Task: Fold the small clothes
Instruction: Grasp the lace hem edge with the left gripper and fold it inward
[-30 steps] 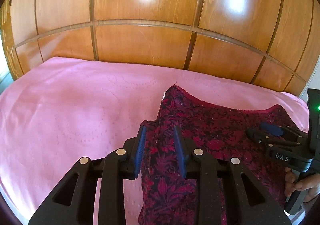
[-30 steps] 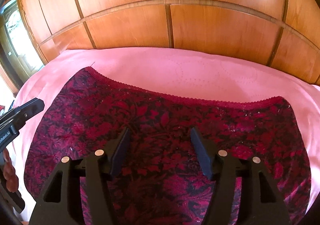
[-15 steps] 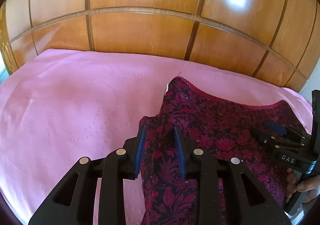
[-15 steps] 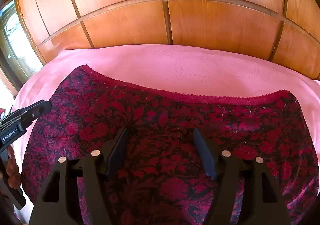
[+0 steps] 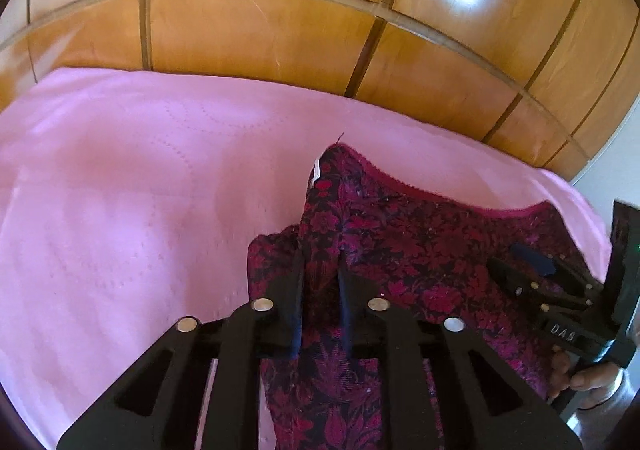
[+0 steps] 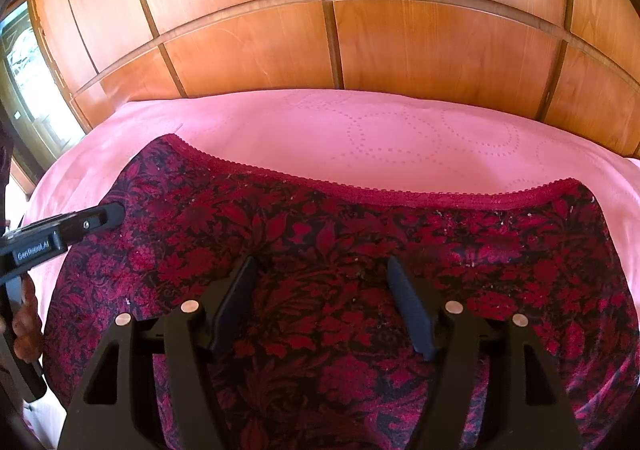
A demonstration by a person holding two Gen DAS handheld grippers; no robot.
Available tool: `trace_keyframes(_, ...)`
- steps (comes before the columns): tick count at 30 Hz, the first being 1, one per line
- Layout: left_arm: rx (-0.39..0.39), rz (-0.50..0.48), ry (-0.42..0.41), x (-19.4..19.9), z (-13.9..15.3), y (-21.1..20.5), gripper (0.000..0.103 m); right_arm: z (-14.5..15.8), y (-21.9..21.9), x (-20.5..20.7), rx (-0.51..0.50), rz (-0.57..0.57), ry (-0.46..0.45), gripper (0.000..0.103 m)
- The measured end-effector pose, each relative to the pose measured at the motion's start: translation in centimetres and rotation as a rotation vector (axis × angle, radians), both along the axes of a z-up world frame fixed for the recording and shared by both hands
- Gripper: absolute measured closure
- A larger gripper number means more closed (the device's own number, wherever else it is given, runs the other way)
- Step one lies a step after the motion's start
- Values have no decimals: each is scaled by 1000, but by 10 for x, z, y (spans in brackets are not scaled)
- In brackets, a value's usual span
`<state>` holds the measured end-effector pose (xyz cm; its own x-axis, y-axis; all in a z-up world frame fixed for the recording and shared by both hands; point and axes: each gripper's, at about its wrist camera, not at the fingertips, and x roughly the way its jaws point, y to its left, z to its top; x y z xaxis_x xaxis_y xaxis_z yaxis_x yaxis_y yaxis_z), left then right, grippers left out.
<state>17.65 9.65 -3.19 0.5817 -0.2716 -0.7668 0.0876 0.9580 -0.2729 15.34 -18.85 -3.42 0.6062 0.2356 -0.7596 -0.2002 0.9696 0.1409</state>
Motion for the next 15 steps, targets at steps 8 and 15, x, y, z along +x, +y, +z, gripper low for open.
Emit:
trace_keyframes(8, -235, 133, 63, -9, -36, 32, 92, -9, -1, 4, 15, -7, 15, 33)
trace_keyframes(15, -111, 166, -51, -36, 3, 21, 80, 13, -27, 7, 59, -59, 9, 32)
